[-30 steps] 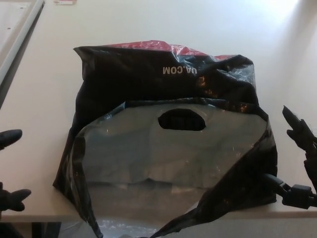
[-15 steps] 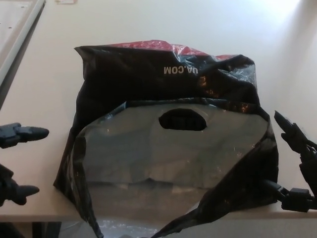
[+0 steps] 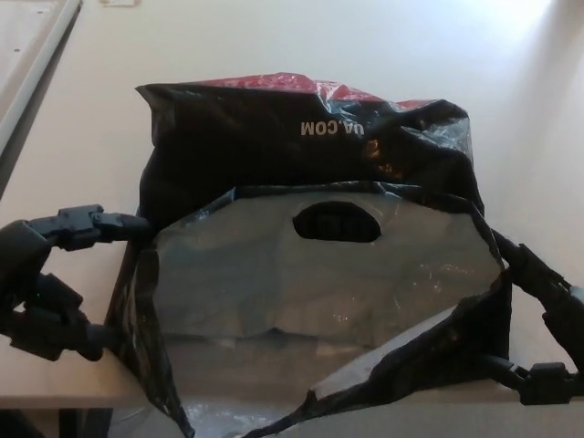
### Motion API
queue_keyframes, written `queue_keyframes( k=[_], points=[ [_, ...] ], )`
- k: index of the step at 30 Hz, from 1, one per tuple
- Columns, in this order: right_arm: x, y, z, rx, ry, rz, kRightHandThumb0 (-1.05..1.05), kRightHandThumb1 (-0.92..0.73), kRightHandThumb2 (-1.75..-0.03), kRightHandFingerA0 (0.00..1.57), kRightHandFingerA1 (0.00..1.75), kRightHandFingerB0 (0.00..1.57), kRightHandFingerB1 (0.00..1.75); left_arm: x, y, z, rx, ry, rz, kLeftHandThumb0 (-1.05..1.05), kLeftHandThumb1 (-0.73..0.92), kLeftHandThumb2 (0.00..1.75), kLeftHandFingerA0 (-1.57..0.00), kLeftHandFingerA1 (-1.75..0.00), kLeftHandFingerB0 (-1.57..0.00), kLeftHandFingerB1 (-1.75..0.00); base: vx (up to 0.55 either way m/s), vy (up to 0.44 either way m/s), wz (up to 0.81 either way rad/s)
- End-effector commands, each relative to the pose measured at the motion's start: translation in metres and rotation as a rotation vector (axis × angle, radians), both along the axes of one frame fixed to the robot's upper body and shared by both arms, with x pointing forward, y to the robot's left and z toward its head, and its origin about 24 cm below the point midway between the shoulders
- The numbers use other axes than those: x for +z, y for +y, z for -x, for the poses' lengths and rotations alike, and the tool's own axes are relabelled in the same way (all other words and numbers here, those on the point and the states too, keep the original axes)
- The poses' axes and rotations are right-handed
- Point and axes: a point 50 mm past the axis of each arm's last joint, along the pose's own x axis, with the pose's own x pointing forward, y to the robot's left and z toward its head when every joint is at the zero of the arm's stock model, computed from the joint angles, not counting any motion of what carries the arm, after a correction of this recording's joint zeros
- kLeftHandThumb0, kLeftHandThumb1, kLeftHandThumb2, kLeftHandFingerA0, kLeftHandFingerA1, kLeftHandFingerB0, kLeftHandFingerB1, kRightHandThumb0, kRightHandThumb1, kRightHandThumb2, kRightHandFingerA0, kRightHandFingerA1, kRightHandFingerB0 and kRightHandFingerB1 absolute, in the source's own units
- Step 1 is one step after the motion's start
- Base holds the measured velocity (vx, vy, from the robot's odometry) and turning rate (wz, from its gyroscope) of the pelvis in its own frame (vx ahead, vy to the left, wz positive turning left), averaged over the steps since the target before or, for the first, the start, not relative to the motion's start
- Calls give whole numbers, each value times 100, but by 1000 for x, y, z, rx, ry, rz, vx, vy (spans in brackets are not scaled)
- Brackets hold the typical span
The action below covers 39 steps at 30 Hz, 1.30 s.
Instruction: A plastic bag is kept infront of the robot in the middle of the desk and the robot uses both its hands to grab it from the top and lifts it up and then releases it.
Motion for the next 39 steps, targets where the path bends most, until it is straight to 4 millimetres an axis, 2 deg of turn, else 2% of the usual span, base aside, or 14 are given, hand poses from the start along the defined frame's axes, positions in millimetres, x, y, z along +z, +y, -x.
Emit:
queue_keyframes(
  k=[1,16,17,22,23,24,29,31,32,33,34,37,38,39],
  points=[
    [-3,-4,-3,41,93,-28,-52,-47,-72,9,43,0,8,-17,0,5,11,76,26,-23,38,51,-56,-42,-31,-31,0,0,0],
    [-6,-8,-5,31,124,-76,-54,-48,-73,8,43,0,6,-44,4,22,41,188,48,-25,39,52,-50,-41,-30,-31,0,0,0],
    [-7,-9,-5,28,118,-62,-53,-57,-57,15,36,0,12,-45,5,23,48,198,59,-15,25,79,-37,-60,-16,-51,0,0,0],
    [-11,-11,-2,13,125,-77,-51,-56,-57,14,36,0,11,-51,6,27,53,214,54,-16,25,79,-36,-60,-15,-50,0,0,0],
    [-11,-12,-2,12,124,-89,-54,-48,-74,8,43,0,8,-51,5,27,57,214,55,-17,25,79,-36,-60,-15,-50,0,0,0],
    [-11,-12,-3,8,118,-100,-50,-56,-57,14,36,0,12,-51,5,27,57,214,56,-17,25,79,-36,-60,-16,-50,0,0,0],
    [-12,-14,-4,-22,116,-118,-49,-56,-57,15,35,0,14,-54,4,29,57,219,59,-17,25,79,-37,-60,-16,-51,0,0,0],
    [-12,-14,-5,-19,117,-136,-48,-57,-57,14,35,0,13,-54,4,29,58,223,68,-17,25,79,-37,-60,-17,-51,0,0,0],
    [-14,-16,-7,-32,114,-144,-50,-57,-57,14,35,0,13,-55,4,29,70,231,70,-28,40,52,-47,-39,-30,-32,0,0,0],
    [-16,-16,-7,-38,119,-156,-50,-56,-57,14,34,0,13,-56,4,30,67,233,73,-26,40,52,-46,-39,-30,-31,0,0,0],
    [-17,-15,-6,-41,124,-170,-53,-48,-73,7,42,0,9,-56,4,31,66,231,66,-19,25,79,-36,-60,-15,-50,0,0,0],
    [-19,-16,-8,-50,122,-175,-51,-58,-57,15,34,0,13,-58,4,31,68,226,64,-18,25,79,-36,-60,-15,-50,0,0,0],
    [-24,-15,-8,-62,127,-193,-51,-58,-57,15,34,0,13,-60,3,32,72,221,60,-25,41,52,-49,-39,-29,-31,0,0,0],
    [-26,-15,-9,-71,130,-195,-53,-58,-57,17,34,0,14,-60,3,33,72,220,60,-24,41,52,-50,-39,-29,-30,0,0,0]
  ],
)
